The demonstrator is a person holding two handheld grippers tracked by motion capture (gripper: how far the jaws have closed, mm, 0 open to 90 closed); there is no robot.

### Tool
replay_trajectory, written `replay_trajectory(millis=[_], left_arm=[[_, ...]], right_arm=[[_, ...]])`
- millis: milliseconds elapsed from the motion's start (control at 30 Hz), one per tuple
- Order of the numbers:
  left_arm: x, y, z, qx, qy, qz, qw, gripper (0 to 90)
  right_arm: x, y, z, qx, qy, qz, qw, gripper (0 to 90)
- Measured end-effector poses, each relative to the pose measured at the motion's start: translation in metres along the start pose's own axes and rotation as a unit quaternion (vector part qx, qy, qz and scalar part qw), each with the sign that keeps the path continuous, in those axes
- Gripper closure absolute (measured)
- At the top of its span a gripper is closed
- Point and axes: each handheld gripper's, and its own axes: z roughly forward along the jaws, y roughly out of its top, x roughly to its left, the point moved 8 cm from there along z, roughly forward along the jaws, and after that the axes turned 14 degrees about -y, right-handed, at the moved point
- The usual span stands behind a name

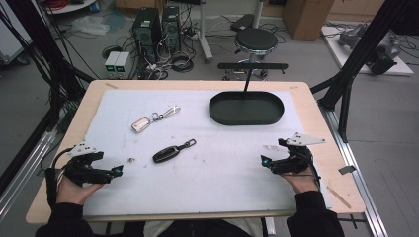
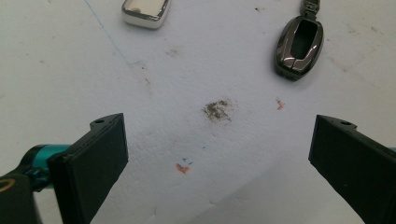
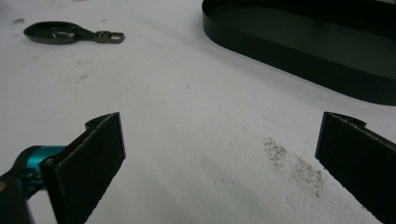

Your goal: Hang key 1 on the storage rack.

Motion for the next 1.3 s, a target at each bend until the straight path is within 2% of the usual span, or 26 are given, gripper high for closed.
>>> replay_trajectory(millis=[167,567,900,1167,1300], left_arm=[[0.000,0.000,0.000,0.000,0.001,0.000,1.0000,5.1],[0.000,0.000,0.003,0.005,0.002,0.002,1.0000,5.1],[-0.001,-0.002,0.009,0.026,-0.002,0.007,0.9996,5.1],[-0.001,0.008,0.012,0.033,0.000,0.010,0.9994,5.1],[0.001,0.014,0.018,0.053,-0.004,0.021,0.9984,5.1]], right_arm=[[0.001,-0.003,0.003,0.007,-0.002,-0.007,0.9999,0.7],[0.000,-0.004,0.004,0.007,-0.005,-0.003,1.0000,0.7],[-0.001,-0.006,0.006,0.012,-0.012,-0.004,0.9998,0.7],[0.000,-0.006,0.009,0.014,-0.013,-0.005,0.9998,0.7],[0.000,-0.006,0.009,0.013,-0.013,-0.008,0.9998,0.7]])
